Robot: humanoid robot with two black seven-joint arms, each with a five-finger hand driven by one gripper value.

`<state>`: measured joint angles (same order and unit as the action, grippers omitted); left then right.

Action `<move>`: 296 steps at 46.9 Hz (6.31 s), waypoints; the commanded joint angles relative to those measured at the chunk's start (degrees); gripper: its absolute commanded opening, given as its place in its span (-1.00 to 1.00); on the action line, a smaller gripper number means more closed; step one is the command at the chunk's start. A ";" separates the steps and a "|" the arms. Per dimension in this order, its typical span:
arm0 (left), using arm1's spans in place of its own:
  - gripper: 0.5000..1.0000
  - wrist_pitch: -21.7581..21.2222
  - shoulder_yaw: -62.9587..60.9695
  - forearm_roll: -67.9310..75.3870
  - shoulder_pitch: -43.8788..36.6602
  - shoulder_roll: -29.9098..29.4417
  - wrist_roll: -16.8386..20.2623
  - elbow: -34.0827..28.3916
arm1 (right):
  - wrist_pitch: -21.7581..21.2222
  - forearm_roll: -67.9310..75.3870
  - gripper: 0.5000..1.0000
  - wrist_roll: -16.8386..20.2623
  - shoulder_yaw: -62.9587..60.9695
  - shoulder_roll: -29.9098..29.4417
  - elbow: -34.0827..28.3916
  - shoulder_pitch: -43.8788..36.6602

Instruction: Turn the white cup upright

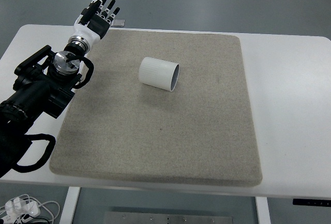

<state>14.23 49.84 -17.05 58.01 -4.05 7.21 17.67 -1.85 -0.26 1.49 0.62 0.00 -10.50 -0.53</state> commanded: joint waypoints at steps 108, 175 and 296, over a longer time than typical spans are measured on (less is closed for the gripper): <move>0.97 11.61 -39.21 72.76 18.46 -16.96 2.90 27.33 | 0.00 0.00 0.81 0.00 0.00 0.00 0.04 0.00; 0.91 9.50 -45.71 96.42 17.58 -5.18 1.93 22.50 | 0.00 0.00 0.81 0.00 0.00 0.00 0.04 0.00; -1.00 12.05 -14.51 50.10 -6.41 -5.88 27.79 16.70 | 0.00 0.00 0.81 0.00 0.00 0.00 0.04 0.00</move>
<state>27.38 35.64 33.03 51.74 -10.26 35.01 34.63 -1.85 -0.26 1.50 0.61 0.00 -10.48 -0.53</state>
